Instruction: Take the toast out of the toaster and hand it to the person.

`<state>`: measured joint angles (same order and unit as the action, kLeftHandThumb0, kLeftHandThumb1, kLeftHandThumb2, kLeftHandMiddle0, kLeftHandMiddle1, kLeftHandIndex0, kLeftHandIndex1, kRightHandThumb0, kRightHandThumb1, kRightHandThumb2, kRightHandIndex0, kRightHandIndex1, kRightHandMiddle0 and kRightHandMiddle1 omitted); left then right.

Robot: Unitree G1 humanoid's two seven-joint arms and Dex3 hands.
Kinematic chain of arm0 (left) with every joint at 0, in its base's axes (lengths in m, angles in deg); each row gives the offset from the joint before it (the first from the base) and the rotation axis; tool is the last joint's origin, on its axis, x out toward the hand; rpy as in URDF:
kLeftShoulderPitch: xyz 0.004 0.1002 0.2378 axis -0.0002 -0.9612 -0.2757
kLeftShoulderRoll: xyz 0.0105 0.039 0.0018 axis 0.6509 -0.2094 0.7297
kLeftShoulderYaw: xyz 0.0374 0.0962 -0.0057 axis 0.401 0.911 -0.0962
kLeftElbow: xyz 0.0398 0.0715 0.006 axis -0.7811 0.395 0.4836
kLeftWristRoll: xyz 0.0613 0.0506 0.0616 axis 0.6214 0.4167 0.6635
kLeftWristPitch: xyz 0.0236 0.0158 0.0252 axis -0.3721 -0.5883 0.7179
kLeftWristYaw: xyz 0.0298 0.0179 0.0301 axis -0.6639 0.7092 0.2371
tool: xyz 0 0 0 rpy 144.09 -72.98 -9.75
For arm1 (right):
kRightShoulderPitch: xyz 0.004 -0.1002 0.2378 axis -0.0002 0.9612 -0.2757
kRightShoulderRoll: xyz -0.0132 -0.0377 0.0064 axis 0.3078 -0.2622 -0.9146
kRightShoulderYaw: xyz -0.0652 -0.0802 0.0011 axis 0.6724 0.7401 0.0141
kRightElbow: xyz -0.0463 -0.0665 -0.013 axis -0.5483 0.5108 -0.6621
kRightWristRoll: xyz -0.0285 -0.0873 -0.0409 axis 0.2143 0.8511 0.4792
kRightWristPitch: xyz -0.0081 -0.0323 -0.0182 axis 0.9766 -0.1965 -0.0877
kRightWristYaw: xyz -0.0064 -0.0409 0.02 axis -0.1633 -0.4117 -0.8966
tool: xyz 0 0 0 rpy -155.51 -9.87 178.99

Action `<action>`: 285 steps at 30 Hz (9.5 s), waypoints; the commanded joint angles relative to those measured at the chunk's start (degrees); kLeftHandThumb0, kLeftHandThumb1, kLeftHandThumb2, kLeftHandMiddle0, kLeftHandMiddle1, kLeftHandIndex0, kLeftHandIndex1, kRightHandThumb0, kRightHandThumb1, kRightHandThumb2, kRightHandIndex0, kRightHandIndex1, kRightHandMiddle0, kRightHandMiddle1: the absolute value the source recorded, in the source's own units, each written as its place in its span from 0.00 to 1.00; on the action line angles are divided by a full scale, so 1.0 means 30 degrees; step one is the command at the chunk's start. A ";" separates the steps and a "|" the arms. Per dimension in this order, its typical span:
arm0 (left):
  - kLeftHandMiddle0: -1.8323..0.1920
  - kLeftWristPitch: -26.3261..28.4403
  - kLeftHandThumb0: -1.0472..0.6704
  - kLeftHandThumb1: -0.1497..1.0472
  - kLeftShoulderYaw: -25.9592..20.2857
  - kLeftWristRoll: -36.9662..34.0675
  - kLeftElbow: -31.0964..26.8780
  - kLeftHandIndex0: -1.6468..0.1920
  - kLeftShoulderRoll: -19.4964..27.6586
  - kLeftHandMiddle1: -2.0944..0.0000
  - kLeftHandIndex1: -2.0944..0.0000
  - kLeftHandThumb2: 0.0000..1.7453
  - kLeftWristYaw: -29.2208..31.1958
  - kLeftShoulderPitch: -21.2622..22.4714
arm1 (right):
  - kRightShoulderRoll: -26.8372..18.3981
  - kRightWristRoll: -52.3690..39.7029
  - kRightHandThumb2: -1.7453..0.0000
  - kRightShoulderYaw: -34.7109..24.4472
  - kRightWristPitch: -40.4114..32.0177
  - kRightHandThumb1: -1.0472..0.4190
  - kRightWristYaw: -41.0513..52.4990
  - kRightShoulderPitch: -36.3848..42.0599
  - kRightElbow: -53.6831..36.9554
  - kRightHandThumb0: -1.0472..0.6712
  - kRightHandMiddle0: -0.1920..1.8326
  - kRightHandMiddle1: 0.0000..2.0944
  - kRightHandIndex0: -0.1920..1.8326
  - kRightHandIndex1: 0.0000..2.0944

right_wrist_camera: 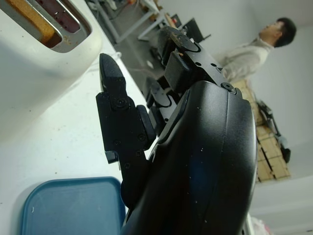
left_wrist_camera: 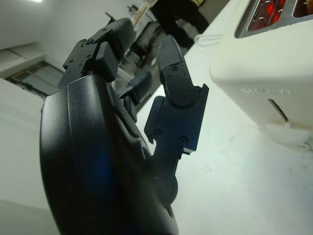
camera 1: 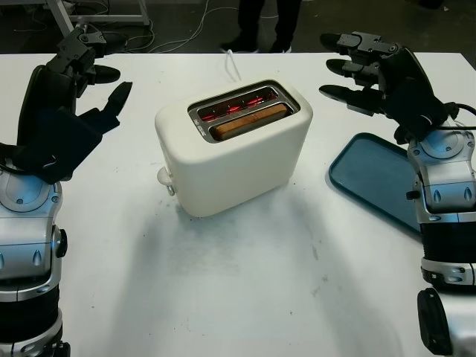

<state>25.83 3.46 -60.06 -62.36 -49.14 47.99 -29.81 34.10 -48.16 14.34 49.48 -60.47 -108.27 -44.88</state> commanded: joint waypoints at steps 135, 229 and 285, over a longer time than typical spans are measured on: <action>0.88 -0.1126 0.39 0.89 0.0066 -0.0680 0.0865 0.81 -0.0709 0.48 0.65 0.32 0.0074 -0.0792 | -0.0460 0.1001 0.89 0.0260 0.2941 0.09 -0.0282 0.0010 0.1671 0.42 0.50 0.02 0.42 0.65; 0.88 -0.0825 0.38 0.89 0.0017 -0.0739 0.0766 0.82 -0.0742 0.48 0.64 0.31 0.0057 -0.0694 | -0.0497 0.1624 0.95 0.0663 0.0817 0.09 -0.0376 -0.0527 0.0334 0.46 0.50 0.00 0.38 0.32; 0.88 -0.0574 0.40 0.89 -0.0003 -0.0463 0.0356 0.82 -0.0800 0.48 0.64 0.31 -0.0191 -0.0816 | -0.0482 0.0869 0.94 0.0496 0.1748 0.09 -0.0385 -0.0134 0.0820 0.49 0.51 0.00 0.43 0.28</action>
<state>23.52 3.66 -61.72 -60.28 -51.66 47.92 -31.84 33.08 -45.33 16.03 53.44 -61.50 -109.41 -42.46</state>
